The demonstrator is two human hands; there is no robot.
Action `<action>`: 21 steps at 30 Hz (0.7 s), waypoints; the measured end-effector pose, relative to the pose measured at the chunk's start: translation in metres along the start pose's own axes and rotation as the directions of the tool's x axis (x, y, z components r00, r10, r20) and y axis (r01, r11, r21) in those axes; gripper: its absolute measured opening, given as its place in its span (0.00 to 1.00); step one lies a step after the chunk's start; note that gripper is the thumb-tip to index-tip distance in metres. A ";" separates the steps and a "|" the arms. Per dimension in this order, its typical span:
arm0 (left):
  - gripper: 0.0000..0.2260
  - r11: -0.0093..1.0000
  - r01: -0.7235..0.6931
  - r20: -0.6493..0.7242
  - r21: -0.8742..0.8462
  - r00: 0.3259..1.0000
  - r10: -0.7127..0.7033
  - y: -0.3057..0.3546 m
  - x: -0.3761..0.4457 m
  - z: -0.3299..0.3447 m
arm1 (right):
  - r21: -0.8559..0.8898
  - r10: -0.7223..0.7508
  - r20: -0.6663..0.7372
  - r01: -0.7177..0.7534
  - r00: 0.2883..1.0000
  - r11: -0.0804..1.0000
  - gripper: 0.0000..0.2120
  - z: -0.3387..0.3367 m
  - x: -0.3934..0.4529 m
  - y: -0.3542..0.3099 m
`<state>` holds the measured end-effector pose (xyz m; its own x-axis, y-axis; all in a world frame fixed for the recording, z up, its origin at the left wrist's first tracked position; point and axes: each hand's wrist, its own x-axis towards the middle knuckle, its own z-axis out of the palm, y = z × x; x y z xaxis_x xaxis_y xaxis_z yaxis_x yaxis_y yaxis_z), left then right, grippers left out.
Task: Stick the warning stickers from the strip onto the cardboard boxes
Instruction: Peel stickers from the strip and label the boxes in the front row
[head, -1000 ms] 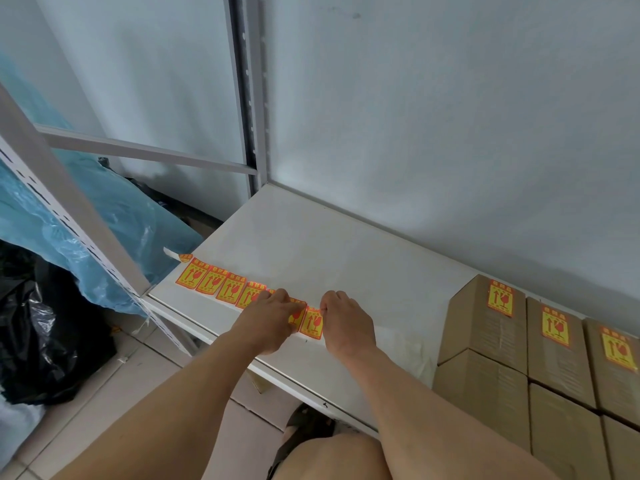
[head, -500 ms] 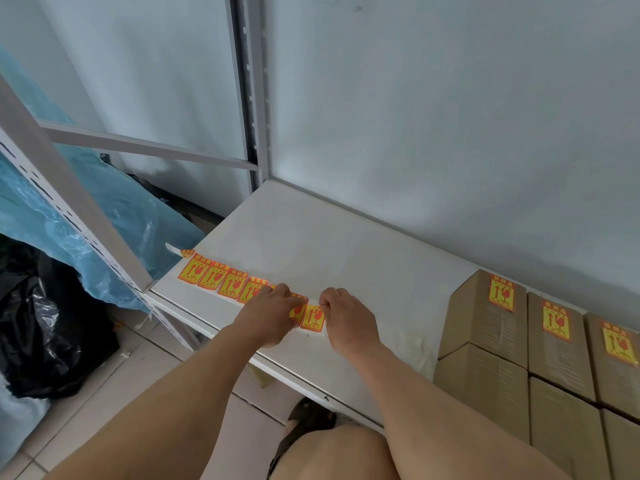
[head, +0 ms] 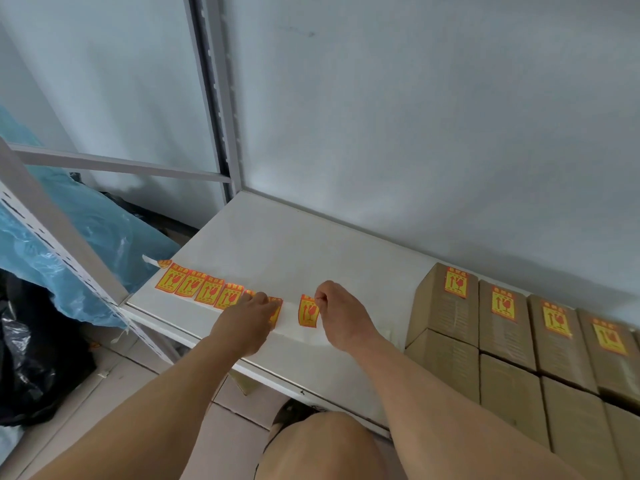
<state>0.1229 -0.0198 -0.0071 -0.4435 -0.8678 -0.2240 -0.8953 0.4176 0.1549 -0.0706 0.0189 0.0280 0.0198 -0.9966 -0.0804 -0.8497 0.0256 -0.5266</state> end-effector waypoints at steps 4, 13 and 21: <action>0.18 0.993 -0.041 -0.014 0.114 0.999 0.043 0.011 -0.012 0.000 | -0.004 -0.013 0.024 0.013 1.000 1.000 0.06 -0.035 -0.014 0.005; 0.14 0.871 -0.412 -0.282 0.268 0.831 0.480 0.110 -0.016 -0.053 | -0.063 0.042 -0.007 -0.042 0.999 0.997 0.02 -0.136 -0.081 0.048; 0.15 0.700 -0.640 -0.250 0.316 0.656 0.712 0.241 -0.012 -0.069 | -0.119 0.135 -0.118 -0.149 0.984 0.982 0.03 -0.207 -0.155 0.133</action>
<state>-0.0845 0.0725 0.0988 -0.9184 -0.3389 0.2042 -0.3559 0.9331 -0.0520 -0.2960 0.1608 0.1451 -0.1573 -0.9863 -0.0505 -0.8996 0.1642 -0.4046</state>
